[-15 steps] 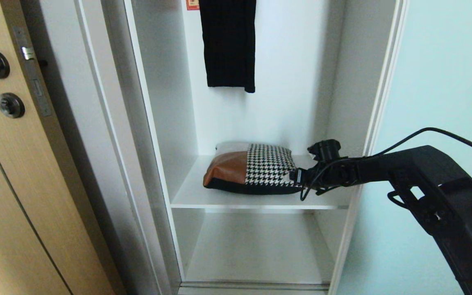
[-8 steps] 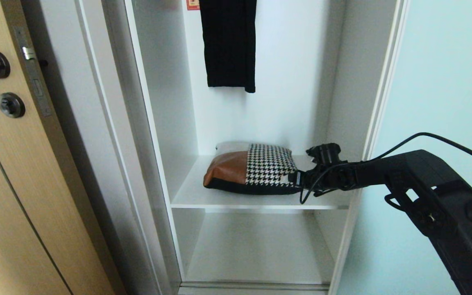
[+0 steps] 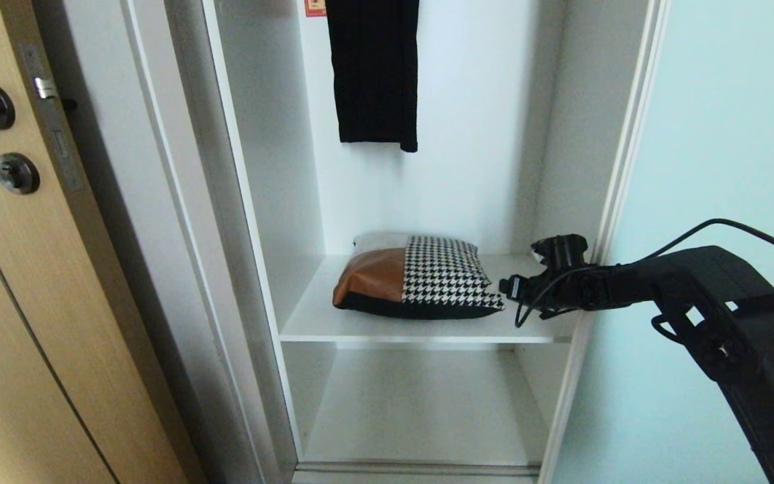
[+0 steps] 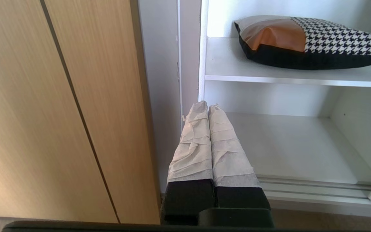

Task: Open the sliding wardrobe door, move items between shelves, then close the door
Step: Place the pillow on the lower shelf

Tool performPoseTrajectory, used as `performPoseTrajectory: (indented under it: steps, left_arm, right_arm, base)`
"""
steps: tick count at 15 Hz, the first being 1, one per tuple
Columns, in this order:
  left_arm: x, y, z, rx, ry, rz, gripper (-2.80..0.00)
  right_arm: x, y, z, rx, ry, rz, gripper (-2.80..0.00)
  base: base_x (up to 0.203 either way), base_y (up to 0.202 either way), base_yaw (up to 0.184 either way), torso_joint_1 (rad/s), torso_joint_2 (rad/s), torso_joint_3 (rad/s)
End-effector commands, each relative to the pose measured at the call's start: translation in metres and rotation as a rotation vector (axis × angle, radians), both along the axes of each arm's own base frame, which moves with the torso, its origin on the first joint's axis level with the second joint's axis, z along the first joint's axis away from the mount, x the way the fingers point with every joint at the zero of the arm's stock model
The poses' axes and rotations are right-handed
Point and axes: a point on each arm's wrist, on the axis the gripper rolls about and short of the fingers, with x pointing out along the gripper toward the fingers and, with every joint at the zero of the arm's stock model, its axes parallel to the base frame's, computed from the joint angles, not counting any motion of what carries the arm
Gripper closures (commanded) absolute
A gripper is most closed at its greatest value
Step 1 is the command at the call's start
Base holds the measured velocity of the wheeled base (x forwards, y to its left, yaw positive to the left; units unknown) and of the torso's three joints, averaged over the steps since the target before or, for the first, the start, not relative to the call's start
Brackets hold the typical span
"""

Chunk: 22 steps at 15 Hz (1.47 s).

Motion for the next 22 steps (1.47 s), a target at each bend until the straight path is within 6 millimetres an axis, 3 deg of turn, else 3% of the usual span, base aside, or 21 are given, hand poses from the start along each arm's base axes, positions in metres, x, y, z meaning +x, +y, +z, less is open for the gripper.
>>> performPoseTrajectory:
  steps: [1, 4, 11, 15, 18, 22]
  left_arm:
    - [0.0, 0.0, 0.0, 0.0, 0.002, 0.001, 0.0]
    - [0.0, 0.0, 0.0, 0.0, 0.002, 0.001, 0.0]
    - [0.0, 0.0, 0.0, 0.0, 0.002, 0.001, 0.0]
    - [0.0, 0.0, 0.0, 0.0, 0.002, 0.001, 0.0]
    - [0.0, 0.0, 0.0, 0.0, 0.002, 0.001, 0.0]
    - [0.0, 0.0, 0.0, 0.0, 0.002, 0.001, 0.0]
  right_arm:
    - [0.004, 0.001, -0.011, 0.012, -0.025, 0.006, -2.8]
    - [0.007, 0.008, -0.022, 0.032, -0.057, 0.047, -2.8]
    - [0.01, 0.017, -0.019, 0.086, -0.134, 0.137, -2.8]
    - [0.009, 0.021, -0.023, 0.085, -0.12, 0.143, -2.8]
    - [0.009, 0.021, -0.039, 0.078, -0.094, 0.143, -2.8]
    - [0.009, 0.023, -0.036, 0.079, -0.098, 0.148, -2.8]
  base:
    - [0.0, 0.0, 0.0, 0.0, 0.0, 0.0]
    - [0.0, 0.0, 0.0, 0.0, 0.0, 0.0]
    - [0.0, 0.0, 0.0, 0.0, 0.0, 0.0]
    - [0.0, 0.0, 0.0, 0.0, 0.0, 0.0]
    - [0.0, 0.0, 0.0, 0.0, 0.0, 0.0]
    - [0.0, 0.0, 0.0, 0.0, 0.0, 0.0]
